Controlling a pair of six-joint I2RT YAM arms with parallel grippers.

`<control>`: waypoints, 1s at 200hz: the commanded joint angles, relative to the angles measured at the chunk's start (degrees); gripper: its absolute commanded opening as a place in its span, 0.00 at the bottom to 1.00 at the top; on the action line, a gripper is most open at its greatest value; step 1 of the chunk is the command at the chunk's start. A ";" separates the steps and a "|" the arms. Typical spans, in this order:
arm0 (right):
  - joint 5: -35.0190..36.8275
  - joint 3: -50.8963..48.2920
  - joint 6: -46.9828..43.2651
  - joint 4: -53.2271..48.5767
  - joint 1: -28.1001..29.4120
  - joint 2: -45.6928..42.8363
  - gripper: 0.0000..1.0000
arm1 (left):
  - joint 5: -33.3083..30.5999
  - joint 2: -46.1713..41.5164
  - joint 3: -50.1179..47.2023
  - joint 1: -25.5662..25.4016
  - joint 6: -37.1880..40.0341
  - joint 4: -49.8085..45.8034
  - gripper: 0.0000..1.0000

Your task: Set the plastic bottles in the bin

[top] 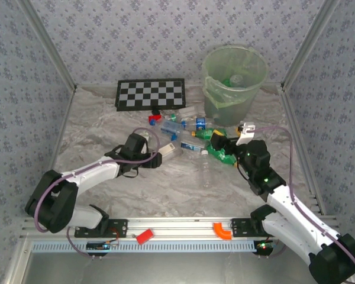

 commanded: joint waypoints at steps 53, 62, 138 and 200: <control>-1.14 -1.79 3.52 1.02 -2.88 -2.40 0.99 | -3.94 5.97 2.72 -5.92 3.28 -3.18 0.82; -1.41 -1.80 3.82 1.06 -3.28 -2.40 1.00 | -4.54 6.57 3.40 -6.20 4.15 -4.09 0.81; -3.53 -1.99 5.34 1.34 -5.14 -2.31 0.99 | -11.45 6.98 7.84 -9.61 7.84 -10.90 0.86; -4.23 -1.93 5.53 1.62 -5.39 -1.87 0.99 | -9.62 4.50 11.67 -8.96 13.57 -12.98 0.86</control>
